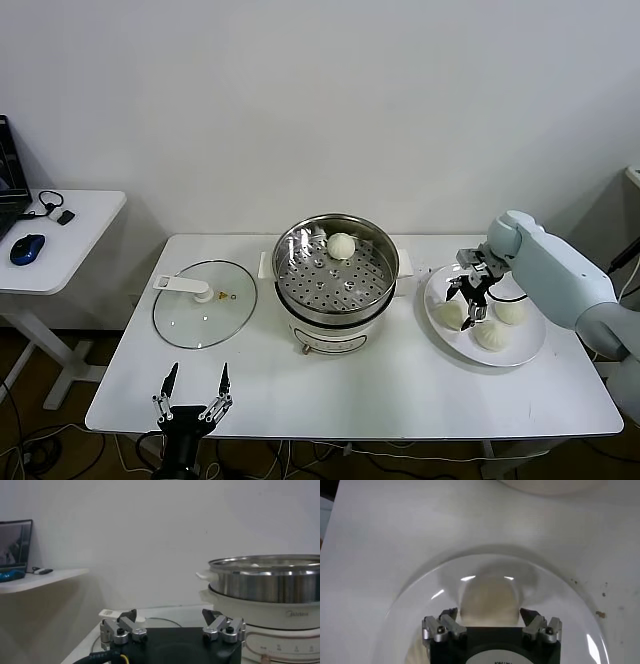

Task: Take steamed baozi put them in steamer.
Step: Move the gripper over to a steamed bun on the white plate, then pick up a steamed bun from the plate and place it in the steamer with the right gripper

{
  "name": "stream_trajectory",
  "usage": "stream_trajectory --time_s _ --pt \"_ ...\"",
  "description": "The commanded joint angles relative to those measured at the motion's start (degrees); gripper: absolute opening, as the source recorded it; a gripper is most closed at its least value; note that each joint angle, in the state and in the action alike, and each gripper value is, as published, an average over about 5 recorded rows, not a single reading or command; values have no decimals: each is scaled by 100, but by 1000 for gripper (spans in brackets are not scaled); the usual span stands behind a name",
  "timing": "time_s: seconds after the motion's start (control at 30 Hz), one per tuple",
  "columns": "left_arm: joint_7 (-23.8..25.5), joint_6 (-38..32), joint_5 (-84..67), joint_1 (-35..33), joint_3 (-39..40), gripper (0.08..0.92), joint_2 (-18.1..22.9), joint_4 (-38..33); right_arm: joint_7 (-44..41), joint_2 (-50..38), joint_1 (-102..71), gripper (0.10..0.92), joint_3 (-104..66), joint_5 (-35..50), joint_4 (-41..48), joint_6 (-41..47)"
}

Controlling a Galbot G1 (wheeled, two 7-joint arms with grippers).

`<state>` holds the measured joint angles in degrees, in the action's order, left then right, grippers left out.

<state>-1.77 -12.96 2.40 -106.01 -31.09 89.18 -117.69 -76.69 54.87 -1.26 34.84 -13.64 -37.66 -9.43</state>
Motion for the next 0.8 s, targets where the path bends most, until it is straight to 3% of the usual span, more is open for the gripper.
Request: stream_trajectory --time_s 0.03,0.37,0.8 --pt "1 5 -2 1 3 823 4 -1 5 20 -25 816 -45 -90 32 -19" --pt "-2 1 -2 -4 7 823 11 -6 -11 13 -36 682 -64 -77 1 -28" --pt "-6 2 -2 -2 -8 823 20 -17 -150 -224 480 650 456 519 -443 -39"
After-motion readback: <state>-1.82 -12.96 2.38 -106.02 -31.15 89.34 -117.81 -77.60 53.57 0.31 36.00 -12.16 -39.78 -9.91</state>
